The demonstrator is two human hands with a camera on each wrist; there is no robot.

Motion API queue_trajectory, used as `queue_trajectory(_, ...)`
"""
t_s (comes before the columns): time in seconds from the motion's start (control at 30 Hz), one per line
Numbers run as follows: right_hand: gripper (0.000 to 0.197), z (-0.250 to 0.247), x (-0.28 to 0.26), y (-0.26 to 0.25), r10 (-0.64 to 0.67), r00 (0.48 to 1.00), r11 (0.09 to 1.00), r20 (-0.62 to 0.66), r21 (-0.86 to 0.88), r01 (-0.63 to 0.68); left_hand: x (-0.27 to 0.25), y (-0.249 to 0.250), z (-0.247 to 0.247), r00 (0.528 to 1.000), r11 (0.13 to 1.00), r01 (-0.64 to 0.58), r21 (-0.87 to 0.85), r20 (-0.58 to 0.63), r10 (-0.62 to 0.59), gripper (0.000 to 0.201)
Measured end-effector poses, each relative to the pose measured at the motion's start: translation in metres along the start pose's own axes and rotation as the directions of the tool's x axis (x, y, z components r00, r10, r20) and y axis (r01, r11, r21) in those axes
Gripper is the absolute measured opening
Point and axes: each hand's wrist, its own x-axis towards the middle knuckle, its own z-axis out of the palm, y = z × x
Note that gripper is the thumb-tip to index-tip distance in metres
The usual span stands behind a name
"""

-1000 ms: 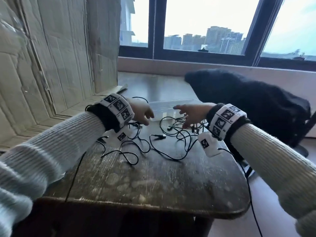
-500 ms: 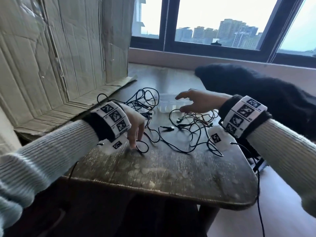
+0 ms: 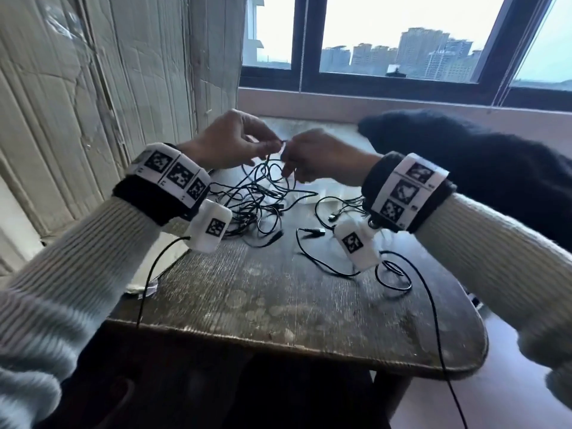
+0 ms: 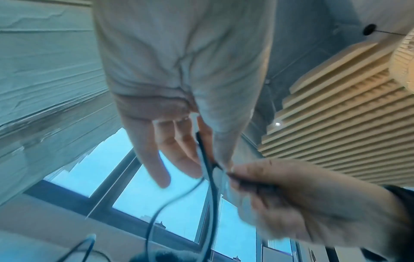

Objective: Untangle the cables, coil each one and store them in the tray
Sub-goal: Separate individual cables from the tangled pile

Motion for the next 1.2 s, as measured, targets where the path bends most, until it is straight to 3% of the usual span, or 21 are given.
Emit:
queue_trajectory(0.1, 0.013, -0.025, 0.000, -0.021, -0.021, 0.988, 0.995, -0.153, 0.089, 0.035, 0.006, -0.009, 0.020, 0.999, 1.000, -0.002, -0.012, 0.042, 0.003, 0.074)
queue_trajectory(0.13, 0.012, -0.032, 0.000, -0.028, -0.035, 0.982, 0.994, -0.185, 0.095, 0.053, 0.006, -0.011, 0.030, 0.996, 1.000, -0.010, -0.005, 0.083, 0.010, 0.076)
queue_trajectory(0.2, 0.013, -0.044, -0.001, -0.039, -0.064, 0.976, 0.978, -0.207, 0.181, 0.102, 0.009, -0.017, 0.055, 0.990, 0.997, -0.050, -0.052, 0.128, 0.056, 0.055)
queue_trajectory(0.27, 0.012, -0.055, -0.003, -0.046, -0.076, 0.976, 0.883, -0.206, 0.441, 0.162, 0.012, -0.022, 0.073, 0.989, 0.989, -0.056, -0.140, 0.127, 0.074, 0.025)
queue_trajectory(0.3, 0.009, -0.060, -0.005, -0.048, -0.093, 0.971, 0.822, -0.219, 0.534, 0.199, 0.012, -0.025, 0.079, 0.990, 0.980, -0.053, -0.191, 0.121, 0.077, 0.021)
queue_trajectory(0.43, 0.017, -0.074, -0.013, -0.044, -0.076, 0.942, 0.597, -0.327, 0.742, 0.306, 0.022, -0.044, 0.074, 0.996, 0.979, -0.064, -0.192, 0.045, 0.074, 0.028)
queue_trajectory(0.53, 0.029, -0.081, -0.013, -0.033, -0.033, 0.951, 0.449, -0.306, 0.846, 0.288, 0.028, -0.055, 0.061, 0.996, 0.979, 0.081, -0.187, -0.012, -0.084, 0.024)
queue_trajectory(0.57, 0.027, -0.083, -0.013, -0.031, -0.015, 0.955, 0.406, -0.296, 0.871, 0.277, 0.029, -0.059, 0.058, 0.990, 0.979, 0.134, -0.152, -0.027, -0.140, 0.028)
queue_trajectory(0.63, 0.017, -0.085, -0.013, -0.031, 0.018, 0.964, 0.268, -0.266, 0.930, 0.252, 0.029, -0.064, 0.057, 0.983, 0.980, 0.184, 0.072, -0.015, -0.184, 0.031)
queue_trajectory(0.7, 0.016, -0.083, -0.014, -0.035, 0.025, 0.972, 0.147, -0.234, 0.962, 0.228, 0.027, -0.065, 0.061, 0.974, 0.927, 0.178, 0.330, 0.077, -0.214, 0.021)
queue_trajectory(0.73, 0.016, -0.082, -0.015, -0.038, 0.025, 0.970, 0.138, -0.240, 0.962, 0.234, 0.026, -0.068, 0.063, 0.957, 0.894, 0.193, 0.404, 0.123, -0.262, 0.019)
queue_trajectory(0.87, 0.018, -0.095, -0.015, -0.048, 0.053, 0.928, 0.260, -0.368, 0.903, 0.343, 0.024, -0.088, 0.059, 0.910, 0.834, 0.241, 0.496, 0.183, -0.372, 0.021)
queue_trajectory(0.9, 0.020, -0.101, -0.015, -0.049, 0.056, 0.919, 0.335, -0.389, 0.875, 0.350, 0.024, -0.089, 0.054, 0.913, 0.838, 0.255, 0.483, 0.166, -0.373, 0.022)
queue_trajectory(0.97, 0.024, -0.111, -0.019, -0.048, 0.064, 0.906, 0.587, -0.418, 0.750, 0.305, 0.025, -0.082, 0.039, 0.928, 0.859, 0.291, 0.422, 0.093, -0.360, 0.020)
queue_trajectory(1.03, 0.023, -0.108, -0.021, -0.044, 0.084, 0.910, 0.828, -0.405, 0.536, 0.162, 0.032, -0.073, 0.023, 0.943, 0.870, 0.322, 0.373, -0.042, -0.330, 0.023)
queue_trajectory(1.1, 0.017, -0.095, -0.021, -0.041, 0.108, 0.928, 0.962, -0.355, 0.274, -0.007, 0.042, -0.066, 0.008, 0.941, 0.898, 0.330, 0.291, -0.176, -0.289, 0.026)
queue_trajectory(1.13, 0.019, -0.087, -0.020, -0.039, 0.107, 0.935, 0.992, -0.338, 0.097, -0.079, 0.046, -0.061, 0.003, 0.939, 0.908, 0.320, 0.272, -0.216, -0.266, 0.025)
queue_trajectory(1.2, 0.034, -0.068, -0.015, -0.034, 0.044, 0.957, 0.969, -0.287, -0.222, -0.111, 0.053, -0.048, -0.003, 0.946, 0.922, 0.264, 0.285, -0.261, -0.191, 0.022)
